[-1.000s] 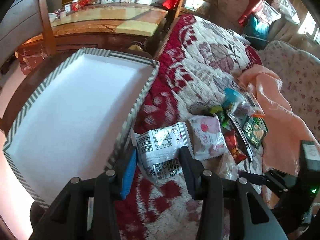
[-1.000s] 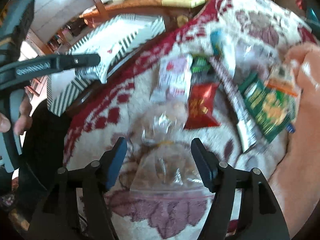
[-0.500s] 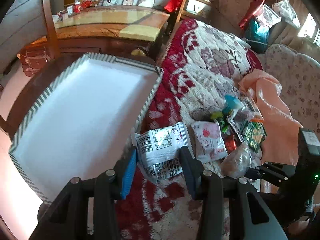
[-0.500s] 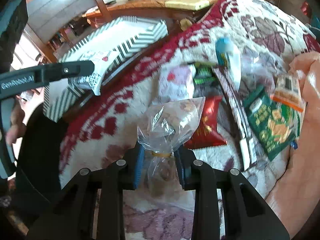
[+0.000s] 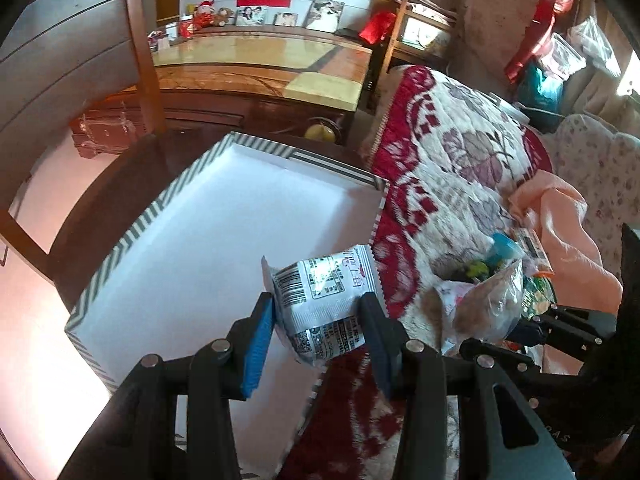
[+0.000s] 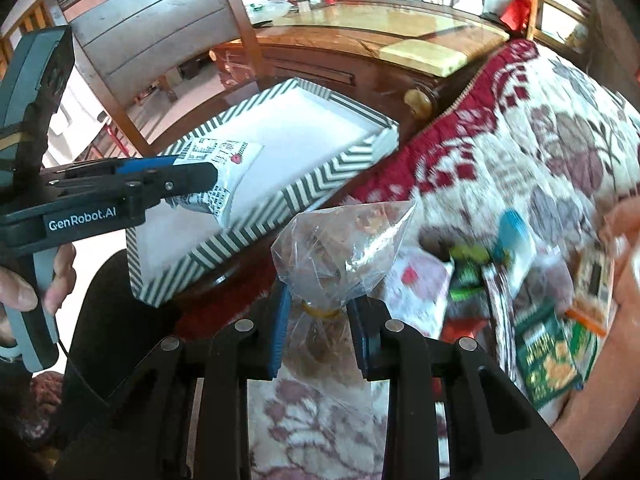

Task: Organize snacks
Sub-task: 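Carry the white packet in the left gripper and clear bag in the right over the striped box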

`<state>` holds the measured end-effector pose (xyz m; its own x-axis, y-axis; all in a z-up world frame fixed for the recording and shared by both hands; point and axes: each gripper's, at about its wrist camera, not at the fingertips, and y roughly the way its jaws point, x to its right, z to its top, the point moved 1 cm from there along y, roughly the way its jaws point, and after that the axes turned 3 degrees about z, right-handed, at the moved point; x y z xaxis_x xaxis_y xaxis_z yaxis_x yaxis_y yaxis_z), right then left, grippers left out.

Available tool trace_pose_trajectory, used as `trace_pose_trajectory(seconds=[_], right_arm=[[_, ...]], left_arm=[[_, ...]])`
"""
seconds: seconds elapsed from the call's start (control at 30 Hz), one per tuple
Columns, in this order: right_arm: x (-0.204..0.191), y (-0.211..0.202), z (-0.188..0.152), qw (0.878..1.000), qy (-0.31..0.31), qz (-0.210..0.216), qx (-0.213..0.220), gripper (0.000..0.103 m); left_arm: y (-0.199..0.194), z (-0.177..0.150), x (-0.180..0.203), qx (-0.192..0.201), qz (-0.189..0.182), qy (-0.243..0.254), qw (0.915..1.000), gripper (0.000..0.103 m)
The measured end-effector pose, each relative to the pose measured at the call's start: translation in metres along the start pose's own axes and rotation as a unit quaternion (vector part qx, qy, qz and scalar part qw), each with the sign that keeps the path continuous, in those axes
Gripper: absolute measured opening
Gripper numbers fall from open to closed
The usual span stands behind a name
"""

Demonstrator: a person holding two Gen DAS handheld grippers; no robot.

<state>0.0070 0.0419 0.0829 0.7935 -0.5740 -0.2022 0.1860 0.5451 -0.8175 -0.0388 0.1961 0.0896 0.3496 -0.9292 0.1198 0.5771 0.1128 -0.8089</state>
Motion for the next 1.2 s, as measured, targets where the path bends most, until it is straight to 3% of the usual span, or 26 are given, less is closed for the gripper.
trace_pose_trajectory(seconds=[0.47,0.67,0.7,0.73,0.77,0.8,0.93,1.0,1.07,1.13,1.2], right_arm=[[-0.037,0.033,0.058,0.998,-0.052,0.019,-0.001,0.026],[-0.025,0.032,0.056,0.999,-0.032,0.025,0.0,0.028],[-0.024,0.03,0.052,0.999,-0.038,0.021,0.002,0.031],[-0.023,0.03,0.048,0.999,-0.043,0.023,0.001,0.046],[-0.022,0.031,0.043,0.998,-0.045,0.032,-0.006,0.068],[-0.02,0.034,0.038,0.998,-0.044,0.038,-0.011,0.073],[-0.024,0.059,0.016,0.996,-0.059,0.046,-0.045,0.074],[-0.027,0.075,0.009,0.995,-0.074,0.038,-0.061,0.072],[-0.021,0.09,0.006,0.994,-0.072,0.017,-0.078,0.027],[-0.006,0.083,0.009,0.997,-0.024,0.04,-0.066,0.025],[-0.002,0.07,0.013,0.998,-0.017,0.045,-0.051,0.023]], left_arm=[[0.019,0.013,-0.047,-0.009,0.027,-0.042,0.9987,0.046],[0.028,0.009,-0.055,-0.017,0.031,-0.054,0.9979,0.046],[0.029,0.008,-0.056,-0.018,0.03,-0.056,0.9978,0.046],[0.03,0.008,-0.057,-0.018,0.029,-0.059,0.9977,0.046],[0.031,0.008,-0.058,-0.019,0.029,-0.061,0.9976,0.046],[0.032,0.007,-0.06,-0.021,0.029,-0.062,0.9975,0.046],[0.036,0.004,-0.062,-0.028,0.032,-0.063,0.9971,0.046],[0.037,0.004,-0.063,-0.029,0.032,-0.062,0.9971,0.046],[0.036,0.004,-0.065,-0.028,0.032,-0.064,0.997,0.046],[0.034,0.004,-0.068,-0.026,0.033,-0.066,0.9969,0.046],[0.034,0.005,-0.071,-0.024,0.036,-0.068,0.9967,0.046]])
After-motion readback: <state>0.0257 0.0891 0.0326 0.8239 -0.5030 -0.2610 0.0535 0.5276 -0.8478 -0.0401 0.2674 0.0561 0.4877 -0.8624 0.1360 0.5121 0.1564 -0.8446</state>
